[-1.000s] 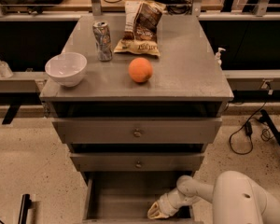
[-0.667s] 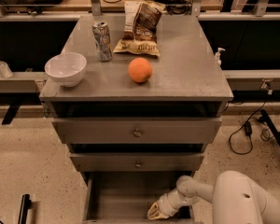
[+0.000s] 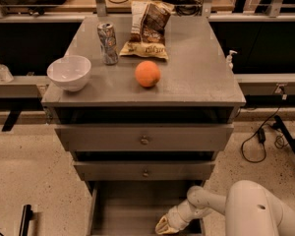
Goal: Open bottom drawer
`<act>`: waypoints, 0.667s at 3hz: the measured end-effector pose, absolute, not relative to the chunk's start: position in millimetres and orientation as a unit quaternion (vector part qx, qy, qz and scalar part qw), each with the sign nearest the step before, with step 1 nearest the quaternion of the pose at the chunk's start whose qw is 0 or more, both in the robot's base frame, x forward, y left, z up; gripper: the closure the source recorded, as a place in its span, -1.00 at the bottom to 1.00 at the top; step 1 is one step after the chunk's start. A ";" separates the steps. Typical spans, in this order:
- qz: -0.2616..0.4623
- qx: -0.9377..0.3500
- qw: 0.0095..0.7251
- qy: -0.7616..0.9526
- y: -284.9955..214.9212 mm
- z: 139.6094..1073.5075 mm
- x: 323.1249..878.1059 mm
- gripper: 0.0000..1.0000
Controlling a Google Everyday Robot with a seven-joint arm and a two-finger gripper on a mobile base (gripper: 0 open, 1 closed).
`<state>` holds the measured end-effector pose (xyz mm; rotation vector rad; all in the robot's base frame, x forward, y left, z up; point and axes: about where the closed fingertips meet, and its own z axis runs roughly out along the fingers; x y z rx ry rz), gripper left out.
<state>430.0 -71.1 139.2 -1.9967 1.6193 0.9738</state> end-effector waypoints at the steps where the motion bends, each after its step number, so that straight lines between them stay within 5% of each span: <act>1: 0.372 -0.705 0.199 0.570 -72.0 152.7 412.9 1.00; 2: 0.372 -0.705 0.199 0.570 -72.2 152.7 413.9 1.00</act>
Offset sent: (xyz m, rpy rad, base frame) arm -0.0391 -0.0048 0.0441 0.1393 0.0490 0.0311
